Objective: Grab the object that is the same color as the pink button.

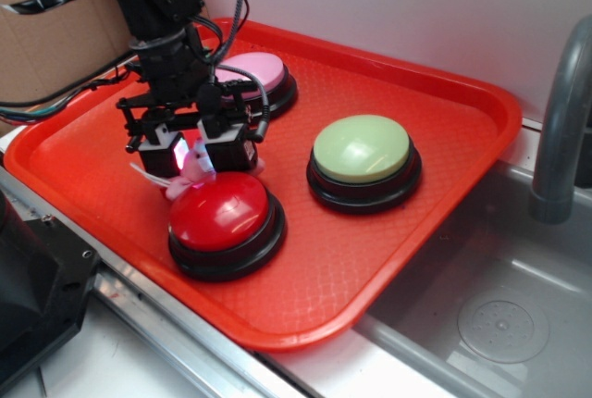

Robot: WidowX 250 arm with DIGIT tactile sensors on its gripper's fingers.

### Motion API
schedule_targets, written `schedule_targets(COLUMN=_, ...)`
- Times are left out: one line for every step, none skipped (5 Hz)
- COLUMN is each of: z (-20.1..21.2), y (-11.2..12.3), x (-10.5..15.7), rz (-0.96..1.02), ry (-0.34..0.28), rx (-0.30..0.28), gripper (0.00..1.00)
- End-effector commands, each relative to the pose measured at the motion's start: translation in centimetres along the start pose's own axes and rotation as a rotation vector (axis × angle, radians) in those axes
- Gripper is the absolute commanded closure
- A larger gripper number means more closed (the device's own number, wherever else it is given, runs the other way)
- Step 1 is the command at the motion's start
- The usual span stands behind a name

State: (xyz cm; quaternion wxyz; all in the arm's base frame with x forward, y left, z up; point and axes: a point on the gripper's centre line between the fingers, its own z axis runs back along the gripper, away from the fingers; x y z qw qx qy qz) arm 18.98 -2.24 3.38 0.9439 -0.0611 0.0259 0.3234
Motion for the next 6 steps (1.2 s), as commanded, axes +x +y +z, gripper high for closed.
schedule_targets(z=5.0, y=-0.3, x=0.4, rz=-0.003, ry=-0.138, rx=0.029, gripper=1.0)
schedule_targets(z=8.0, y=-0.8, x=-0.1, rz=-0.065, ry=-0.181, rx=0.091, gripper=1.0)
schedule_targets(z=11.5, y=-1.2, x=-0.3, rz=-0.156, ry=-0.201, rx=0.145, gripper=1.0)
schedule_targets(z=14.5, y=-1.4, x=-0.5, rz=-0.181, ry=-0.252, rx=0.192, gripper=1.0)
schedule_targets(z=16.1, y=-0.7, x=-0.8, rz=-0.132, ry=-0.304, rx=0.16, gripper=1.0)
schedule_targets(z=16.1, y=-0.2, x=-0.6, rz=-0.096, ry=-0.299, rx=0.169, gripper=1.0)
